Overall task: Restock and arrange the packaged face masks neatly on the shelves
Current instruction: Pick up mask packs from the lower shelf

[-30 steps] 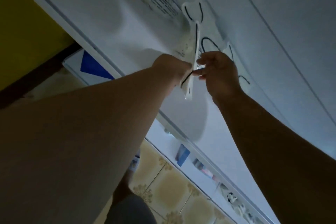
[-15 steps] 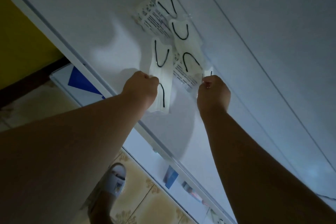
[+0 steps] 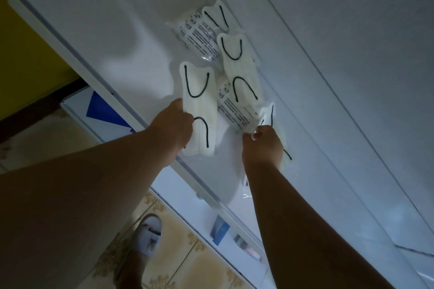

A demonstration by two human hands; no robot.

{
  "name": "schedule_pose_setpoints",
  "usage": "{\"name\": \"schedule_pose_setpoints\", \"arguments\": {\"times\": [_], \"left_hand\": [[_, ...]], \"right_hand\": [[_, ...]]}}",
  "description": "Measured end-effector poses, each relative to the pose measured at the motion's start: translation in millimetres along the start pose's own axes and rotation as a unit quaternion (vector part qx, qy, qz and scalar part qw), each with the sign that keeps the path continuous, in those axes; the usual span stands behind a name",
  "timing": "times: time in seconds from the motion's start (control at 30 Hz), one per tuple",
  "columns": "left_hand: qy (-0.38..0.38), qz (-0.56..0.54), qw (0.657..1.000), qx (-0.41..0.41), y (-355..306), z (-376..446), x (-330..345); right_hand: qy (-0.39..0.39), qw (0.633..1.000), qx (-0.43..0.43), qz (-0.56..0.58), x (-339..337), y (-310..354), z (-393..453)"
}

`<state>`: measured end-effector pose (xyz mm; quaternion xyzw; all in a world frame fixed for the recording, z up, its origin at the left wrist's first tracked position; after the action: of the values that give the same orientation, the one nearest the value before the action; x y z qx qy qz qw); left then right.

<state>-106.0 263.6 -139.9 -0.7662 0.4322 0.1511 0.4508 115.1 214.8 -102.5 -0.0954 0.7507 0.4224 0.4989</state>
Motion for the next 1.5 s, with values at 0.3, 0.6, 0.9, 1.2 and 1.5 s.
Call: {"name": "schedule_pose_setpoints", "arguments": {"times": [0.3,0.6,0.9,1.2,1.5], "left_hand": [[0.033,-0.222,0.974,0.005,-3.0,-9.7,-0.2],[0.038,-0.234,0.971,-0.033,5.7,-19.2,10.7],[0.072,-0.185,0.98,-0.012,-11.2,-49.2,38.7],[0.046,-0.251,0.964,-0.071,7.3,-53.7,30.4],[0.043,-0.362,0.922,-0.132,52.0,-41.5,-21.9]], "right_hand": [[-0.038,0.991,0.033,0.127,7.5,0.9,-30.9],[0.065,0.998,0.022,0.01,5.8,-1.4,-14.1],[0.076,0.961,0.123,0.233,5.6,-15.3,-44.8],[0.155,0.928,0.135,0.311,14.3,9.4,-71.4],[0.093,0.917,0.08,0.378,38.6,54.2,-98.2]]}}
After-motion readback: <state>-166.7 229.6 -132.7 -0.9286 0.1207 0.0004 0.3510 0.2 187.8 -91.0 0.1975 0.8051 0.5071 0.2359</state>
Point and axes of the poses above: each hand's wrist, its own z-axis towards the middle knuckle, its own x-axis out of the palm, y = z × x, the point moved 7 cm from there along z, towards the middle knuckle, and after that the axes turned 15 degrees about z, right-handed, at the moved point
